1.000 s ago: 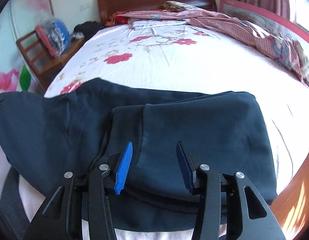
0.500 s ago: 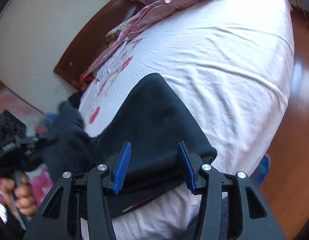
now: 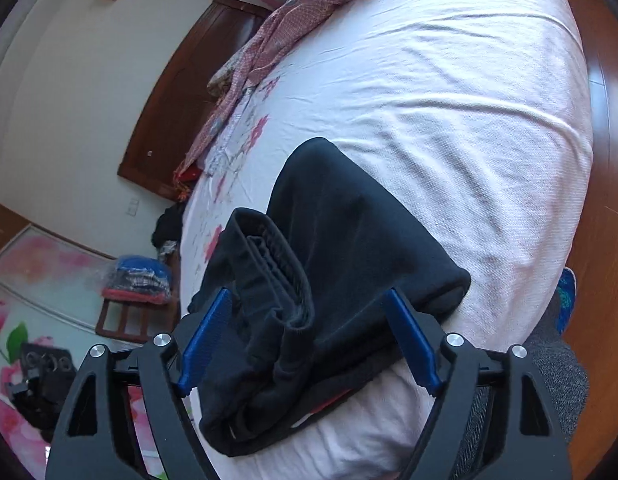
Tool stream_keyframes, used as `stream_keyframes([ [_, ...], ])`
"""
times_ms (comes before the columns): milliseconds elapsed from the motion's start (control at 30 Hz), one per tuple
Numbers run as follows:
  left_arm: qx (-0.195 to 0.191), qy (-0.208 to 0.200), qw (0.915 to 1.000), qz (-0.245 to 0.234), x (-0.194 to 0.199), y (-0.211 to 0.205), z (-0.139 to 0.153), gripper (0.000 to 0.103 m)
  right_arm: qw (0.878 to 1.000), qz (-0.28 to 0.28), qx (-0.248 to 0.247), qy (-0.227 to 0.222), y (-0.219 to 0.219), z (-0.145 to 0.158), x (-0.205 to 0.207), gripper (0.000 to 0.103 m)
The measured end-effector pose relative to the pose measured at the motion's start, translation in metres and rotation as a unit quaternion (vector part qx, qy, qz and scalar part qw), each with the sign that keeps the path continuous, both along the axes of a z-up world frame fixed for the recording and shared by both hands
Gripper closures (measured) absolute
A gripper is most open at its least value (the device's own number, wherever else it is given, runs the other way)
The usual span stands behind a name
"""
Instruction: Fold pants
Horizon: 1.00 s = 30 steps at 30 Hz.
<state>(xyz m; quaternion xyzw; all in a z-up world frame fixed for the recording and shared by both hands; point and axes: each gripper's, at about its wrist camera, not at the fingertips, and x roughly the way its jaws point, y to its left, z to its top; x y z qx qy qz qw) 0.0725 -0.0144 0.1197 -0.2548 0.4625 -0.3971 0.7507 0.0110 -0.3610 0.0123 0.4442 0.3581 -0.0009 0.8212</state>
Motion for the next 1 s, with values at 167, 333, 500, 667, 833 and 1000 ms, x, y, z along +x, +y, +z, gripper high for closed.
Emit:
stream_keyframes([
  [167, -0.008, 0.027, 0.9978, 0.061, -0.024, 0.047, -0.022, 0.010, 0.993, 0.034, -0.093, 0.065, 0.044, 0.002, 0.022, 0.022],
  [333, -0.008, 0.079, 0.9953, 0.055, -0.044, 0.033, -0.067, 0.010, 0.978, 0.071, -0.179, 0.086, 0.093, 0.016, 0.032, 0.022],
  [500, -0.014, 0.084, 0.9950, 0.052, -0.044, 0.028, -0.070, 0.010, 0.956, 0.101, -0.264, 0.078, 0.118, 0.034, 0.042, 0.067],
  [667, -0.021, 0.052, 0.9942, 0.091, -0.040, 0.048, -0.051, 0.007, 0.963, 0.090, -0.255, -0.019, 0.099, 0.106, 0.047, 0.091],
  [833, -0.008, 0.007, 0.9950, 0.099, -0.035, 0.045, -0.038, 0.004, 0.967, 0.028, -0.251, -0.038, 0.038, 0.129, 0.028, 0.103],
  [1000, 0.024, 0.005, 0.9970, 0.074, -0.031, 0.027, -0.043, 0.004, 0.993, 0.036, -0.102, 0.046, 0.013, 0.060, 0.020, 0.056],
])
